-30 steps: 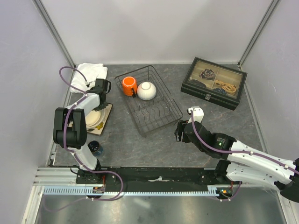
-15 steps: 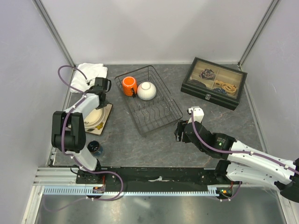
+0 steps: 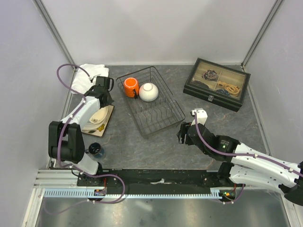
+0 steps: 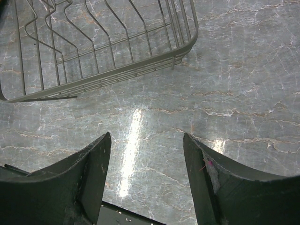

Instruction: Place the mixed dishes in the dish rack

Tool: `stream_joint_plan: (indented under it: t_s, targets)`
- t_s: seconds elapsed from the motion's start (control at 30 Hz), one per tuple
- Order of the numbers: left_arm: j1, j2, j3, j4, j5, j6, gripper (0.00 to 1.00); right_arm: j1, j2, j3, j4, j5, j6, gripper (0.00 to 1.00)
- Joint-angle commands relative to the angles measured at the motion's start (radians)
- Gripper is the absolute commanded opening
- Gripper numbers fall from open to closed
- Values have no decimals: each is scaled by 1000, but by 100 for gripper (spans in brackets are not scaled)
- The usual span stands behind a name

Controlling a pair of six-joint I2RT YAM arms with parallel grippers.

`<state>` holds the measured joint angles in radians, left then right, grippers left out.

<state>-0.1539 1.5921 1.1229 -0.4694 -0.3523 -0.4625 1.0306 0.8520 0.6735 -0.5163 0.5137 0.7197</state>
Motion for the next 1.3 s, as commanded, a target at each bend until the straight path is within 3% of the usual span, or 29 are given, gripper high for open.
stream_joint_plan:
  t_s: [0.0,0.6,0.9,1.27]
  targets:
    - [-6,-99,52,22,45,-22,2,0,4,3,7,14,17,71]
    - [-6,-265,109,-25,128,-22,2,2,18,0,15,5,35,71]
    - [-6,-399,147,40,377,-68,2,0,4,24,10,20,32,71]
    - [-7,-501,95,170,668,-255,2,2,-7,77,-33,74,27,71]
